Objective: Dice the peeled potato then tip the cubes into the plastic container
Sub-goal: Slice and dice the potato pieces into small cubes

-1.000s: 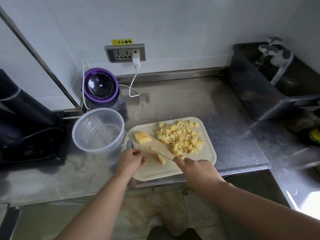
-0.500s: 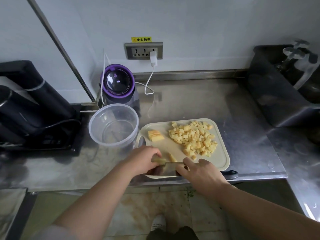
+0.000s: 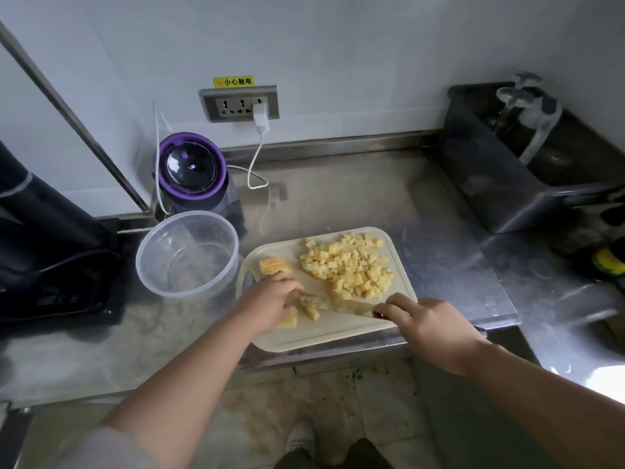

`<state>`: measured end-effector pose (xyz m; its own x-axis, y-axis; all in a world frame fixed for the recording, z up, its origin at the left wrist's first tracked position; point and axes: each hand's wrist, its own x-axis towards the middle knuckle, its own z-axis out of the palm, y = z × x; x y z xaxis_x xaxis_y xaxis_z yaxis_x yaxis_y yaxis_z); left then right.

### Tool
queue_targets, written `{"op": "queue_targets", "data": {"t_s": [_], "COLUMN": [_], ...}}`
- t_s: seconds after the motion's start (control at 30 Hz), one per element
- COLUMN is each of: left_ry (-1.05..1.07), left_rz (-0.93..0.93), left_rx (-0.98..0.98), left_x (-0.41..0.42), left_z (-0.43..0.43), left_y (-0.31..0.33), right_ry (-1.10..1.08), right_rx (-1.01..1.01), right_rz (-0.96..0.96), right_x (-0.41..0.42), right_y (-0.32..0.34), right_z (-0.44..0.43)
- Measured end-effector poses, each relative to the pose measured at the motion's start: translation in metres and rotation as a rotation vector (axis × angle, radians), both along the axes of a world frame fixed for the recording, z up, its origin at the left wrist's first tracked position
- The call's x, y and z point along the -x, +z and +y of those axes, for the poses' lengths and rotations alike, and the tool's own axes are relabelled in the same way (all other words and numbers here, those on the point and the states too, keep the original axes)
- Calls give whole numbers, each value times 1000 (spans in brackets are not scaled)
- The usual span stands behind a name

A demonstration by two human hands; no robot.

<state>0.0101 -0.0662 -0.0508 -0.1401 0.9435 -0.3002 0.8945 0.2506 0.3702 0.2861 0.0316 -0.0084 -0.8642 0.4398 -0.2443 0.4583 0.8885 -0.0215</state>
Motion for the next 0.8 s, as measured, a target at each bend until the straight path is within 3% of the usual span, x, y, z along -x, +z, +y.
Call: {"op": "queue_targets", "data": {"t_s": [0.17,0.33,0.53,0.8], "left_ry": [-142,90,369,335], "left_rz": [148,151,114,208], "left_rx": [-25,-91,-175,-180], "left_x": [-22,-37,-56,-52], "left_z": [13,14,7,1], "left_y": [-5,-10,-20,-21], "right_ry": [-231,-365,-347,-368], "right_rx": [103,207,292,335], "right_rz": [134,86,-36,-97], "right_x": [9,24,36,42], "right_y": [6,7,11,12], "right_z": [-8,-23,-42,-56]}}
